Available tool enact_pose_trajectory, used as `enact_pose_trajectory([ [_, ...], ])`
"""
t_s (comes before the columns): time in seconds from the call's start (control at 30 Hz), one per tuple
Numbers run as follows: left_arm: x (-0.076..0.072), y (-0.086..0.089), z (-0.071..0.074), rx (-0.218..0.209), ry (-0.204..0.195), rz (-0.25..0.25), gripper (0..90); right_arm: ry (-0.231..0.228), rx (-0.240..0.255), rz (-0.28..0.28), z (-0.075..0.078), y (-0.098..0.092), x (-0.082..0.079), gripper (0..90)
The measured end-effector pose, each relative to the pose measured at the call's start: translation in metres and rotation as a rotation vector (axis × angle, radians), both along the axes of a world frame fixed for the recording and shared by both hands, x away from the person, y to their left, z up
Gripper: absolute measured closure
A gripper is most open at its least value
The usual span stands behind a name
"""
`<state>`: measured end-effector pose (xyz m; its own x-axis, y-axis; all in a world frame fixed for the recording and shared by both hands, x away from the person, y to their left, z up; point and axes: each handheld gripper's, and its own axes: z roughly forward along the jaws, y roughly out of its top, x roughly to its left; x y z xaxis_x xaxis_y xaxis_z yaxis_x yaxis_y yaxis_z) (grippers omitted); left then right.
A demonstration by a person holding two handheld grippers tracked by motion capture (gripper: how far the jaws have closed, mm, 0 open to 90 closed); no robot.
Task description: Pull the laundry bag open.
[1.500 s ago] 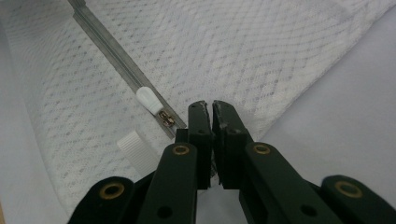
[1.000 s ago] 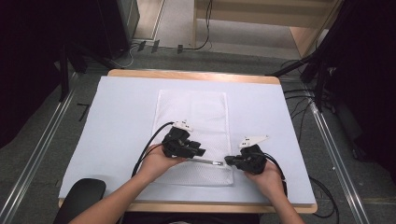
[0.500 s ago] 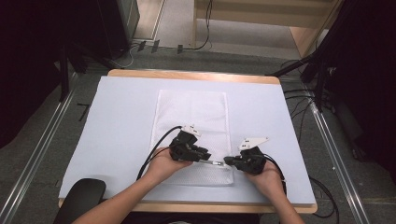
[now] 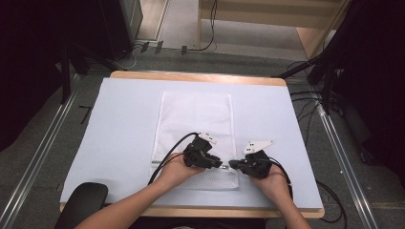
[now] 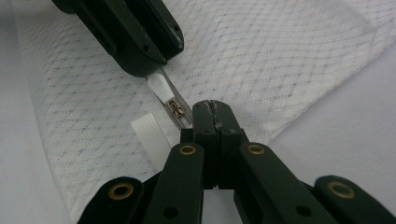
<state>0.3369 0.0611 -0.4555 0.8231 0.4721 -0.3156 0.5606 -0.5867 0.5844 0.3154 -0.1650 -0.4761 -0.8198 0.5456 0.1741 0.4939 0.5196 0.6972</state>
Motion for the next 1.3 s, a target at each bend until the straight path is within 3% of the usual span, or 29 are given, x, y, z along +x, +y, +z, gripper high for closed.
enact_pose_trajectory([
  [0.17,0.000,0.000,-0.005,-0.014,0.023,0.003,78.3,-0.007,-0.003,0.001,0.000,0.001,0.000,90.0],
  [0.27,-0.003,-0.002,-0.008,0.000,0.026,-0.007,78.4,-0.004,-0.005,0.000,0.000,0.001,0.000,90.0],
  [0.53,-0.005,-0.002,-0.011,-0.033,0.059,-0.011,78.3,-0.006,-0.009,0.002,0.001,0.001,0.000,90.0],
  [0.73,-0.006,-0.004,-0.013,-0.036,0.042,-0.004,82.5,-0.005,-0.009,0.001,0.001,0.001,0.000,90.0],
  [0.9,0.000,-0.001,-0.015,-0.060,0.093,0.004,87.2,-0.010,-0.013,0.003,0.001,0.001,0.000,90.0],
  [1.2,0.003,-0.003,-0.015,-0.060,0.103,-0.002,87.1,-0.010,-0.013,0.005,0.001,0.001,0.000,90.0],
  [1.3,0.007,0.000,-0.016,-0.074,0.148,-0.002,87.8,-0.014,-0.011,0.008,0.001,0.001,0.000,90.0],
])
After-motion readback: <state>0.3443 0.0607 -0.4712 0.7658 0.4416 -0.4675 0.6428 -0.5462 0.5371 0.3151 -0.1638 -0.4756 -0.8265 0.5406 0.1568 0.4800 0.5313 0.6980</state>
